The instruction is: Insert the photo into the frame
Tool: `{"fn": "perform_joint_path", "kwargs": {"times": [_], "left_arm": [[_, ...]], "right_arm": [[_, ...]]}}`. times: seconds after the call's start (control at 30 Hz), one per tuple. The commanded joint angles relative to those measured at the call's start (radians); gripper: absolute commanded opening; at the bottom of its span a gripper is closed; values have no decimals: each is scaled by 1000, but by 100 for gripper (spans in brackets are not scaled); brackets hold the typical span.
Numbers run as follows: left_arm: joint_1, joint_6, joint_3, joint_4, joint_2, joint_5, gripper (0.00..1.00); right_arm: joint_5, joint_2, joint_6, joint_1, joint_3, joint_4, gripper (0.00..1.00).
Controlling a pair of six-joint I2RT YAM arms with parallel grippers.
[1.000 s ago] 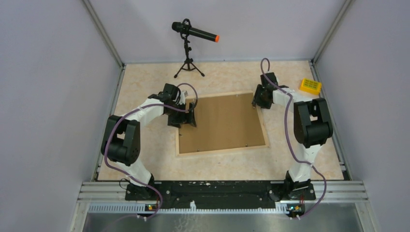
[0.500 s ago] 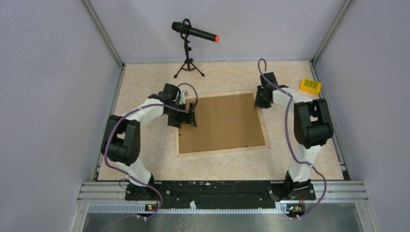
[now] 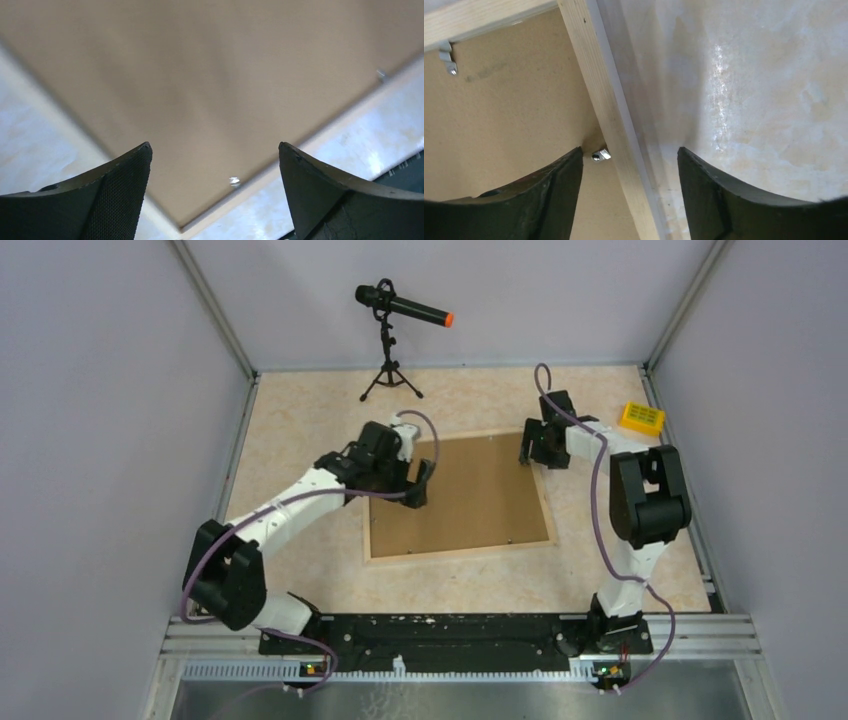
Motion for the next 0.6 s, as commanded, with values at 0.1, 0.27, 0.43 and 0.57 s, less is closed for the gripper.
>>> {"fn": "perform_joint_path", "kwargs": {"times": [0.1,0.27,0.43,0.57], "left_arm": [[-429,182,-86,137,-103,-59,99],[-612,279,-90,213,-93,-189,97],[-614,313,-52,239,-77,-75,96],[-614,326,-69,284,-59,30,96]], "right_arm": [[9,-187,13,-2,-65,-74,78],[-67,-294,65,-6,-235,-96,75],[-121,-377,87,3,-366,-168,53],[-93,-480,125,10,-463,-196,48]]}}
